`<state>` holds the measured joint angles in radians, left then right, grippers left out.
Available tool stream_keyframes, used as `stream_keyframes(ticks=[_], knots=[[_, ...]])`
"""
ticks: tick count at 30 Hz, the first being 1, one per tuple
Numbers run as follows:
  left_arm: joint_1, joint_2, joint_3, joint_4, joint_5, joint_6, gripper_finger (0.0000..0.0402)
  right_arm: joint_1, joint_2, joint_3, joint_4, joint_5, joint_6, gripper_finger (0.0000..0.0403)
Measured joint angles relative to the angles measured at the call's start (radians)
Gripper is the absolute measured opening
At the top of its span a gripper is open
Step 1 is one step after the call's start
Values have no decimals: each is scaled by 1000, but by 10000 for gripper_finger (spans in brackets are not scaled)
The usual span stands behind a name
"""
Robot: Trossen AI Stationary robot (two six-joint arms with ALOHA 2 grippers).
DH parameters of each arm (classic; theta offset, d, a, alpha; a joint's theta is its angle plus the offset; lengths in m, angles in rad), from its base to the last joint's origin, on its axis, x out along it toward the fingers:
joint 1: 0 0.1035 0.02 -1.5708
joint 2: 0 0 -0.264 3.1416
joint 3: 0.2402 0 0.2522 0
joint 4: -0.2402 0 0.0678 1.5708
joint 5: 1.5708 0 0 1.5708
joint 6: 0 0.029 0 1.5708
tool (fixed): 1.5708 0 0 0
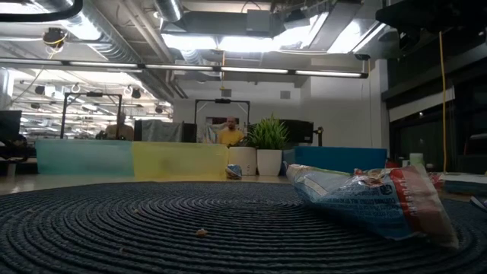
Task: Pick and place Granola Bars by type
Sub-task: Put the green granola bar into the yellow bin
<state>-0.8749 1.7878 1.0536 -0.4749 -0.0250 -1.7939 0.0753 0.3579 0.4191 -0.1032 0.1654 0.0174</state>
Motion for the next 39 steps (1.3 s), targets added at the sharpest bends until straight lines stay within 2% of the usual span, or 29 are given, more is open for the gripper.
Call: stream_keyframes(ticks=[12, 18, 23, 33, 39], knots=[[0, 0, 0, 0, 0, -9, 72, 0, 0, 0, 0, 0, 0, 13], [0, -8, 0, -1, 0, -16, 21, 0, 0, 0, 0, 0, 0, 13], [5, -71, 37, -38, -86, -1, 12, 0, 0, 0, 0, 0, 0, 13], [85, -278, 189, -383, -277, 184, 9, 0, 0, 0, 0, 0, 0, 13], [141, -362, 196, -390, -299, 287, 10, 0, 0, 0, 0, 0, 0, 13]])
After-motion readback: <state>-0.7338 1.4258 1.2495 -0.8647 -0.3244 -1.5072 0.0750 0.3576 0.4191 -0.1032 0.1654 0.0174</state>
